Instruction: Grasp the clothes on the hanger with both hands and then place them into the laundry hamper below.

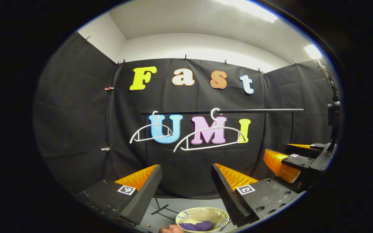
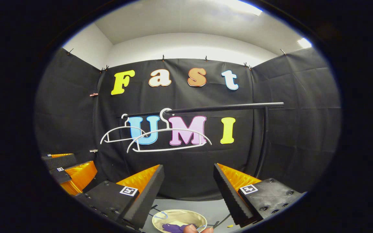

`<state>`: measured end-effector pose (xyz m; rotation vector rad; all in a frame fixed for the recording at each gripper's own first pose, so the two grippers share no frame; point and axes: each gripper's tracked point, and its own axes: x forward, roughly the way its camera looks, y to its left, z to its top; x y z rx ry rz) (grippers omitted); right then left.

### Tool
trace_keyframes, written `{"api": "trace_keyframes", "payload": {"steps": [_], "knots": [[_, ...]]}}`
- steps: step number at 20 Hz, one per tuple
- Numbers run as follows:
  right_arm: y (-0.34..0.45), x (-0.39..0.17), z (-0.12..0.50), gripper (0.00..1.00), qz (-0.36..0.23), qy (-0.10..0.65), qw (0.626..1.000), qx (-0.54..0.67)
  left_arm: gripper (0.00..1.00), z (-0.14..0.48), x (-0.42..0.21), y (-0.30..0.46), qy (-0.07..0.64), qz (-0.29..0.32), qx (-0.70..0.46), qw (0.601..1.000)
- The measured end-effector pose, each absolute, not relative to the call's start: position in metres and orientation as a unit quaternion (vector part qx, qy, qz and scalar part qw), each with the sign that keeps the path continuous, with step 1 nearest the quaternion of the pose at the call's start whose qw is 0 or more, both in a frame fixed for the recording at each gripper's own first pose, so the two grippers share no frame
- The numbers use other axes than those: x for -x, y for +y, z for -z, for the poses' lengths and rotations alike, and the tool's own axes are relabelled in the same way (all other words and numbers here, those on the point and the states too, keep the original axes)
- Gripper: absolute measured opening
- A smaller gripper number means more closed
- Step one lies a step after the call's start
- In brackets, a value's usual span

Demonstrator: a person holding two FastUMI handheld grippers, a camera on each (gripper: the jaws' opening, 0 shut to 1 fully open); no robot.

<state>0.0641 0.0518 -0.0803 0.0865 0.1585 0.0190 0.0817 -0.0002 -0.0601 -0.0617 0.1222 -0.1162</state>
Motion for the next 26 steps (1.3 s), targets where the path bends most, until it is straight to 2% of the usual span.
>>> {"api": "trace_keyframes", "payload": {"steps": [5, 11, 20, 26], "knots": [[0.055, -0.067, 0.077, 0.98, -0.021, 0.075, 0.996, -0.034, 0.98, 0.058, -0.071, -0.004, 0.059, 0.051, 0.039, 0.996], [0.057, -0.065, 0.068, 1.00, -0.027, 0.066, 0.997, -0.042, 0.98, 0.055, -0.066, -0.003, 0.056, 0.048, 0.038, 0.997], [0.063, -0.050, 0.061, 0.98, -0.029, 0.060, 0.997, -0.039, 0.96, 0.053, -0.047, 0.000, 0.053, 0.045, 0.045, 0.997], [0.068, -0.046, 0.056, 0.98, -0.032, 0.053, 0.998, -0.035, 0.98, 0.050, -0.043, 0.002, 0.052, 0.049, 0.047, 0.996]]}}
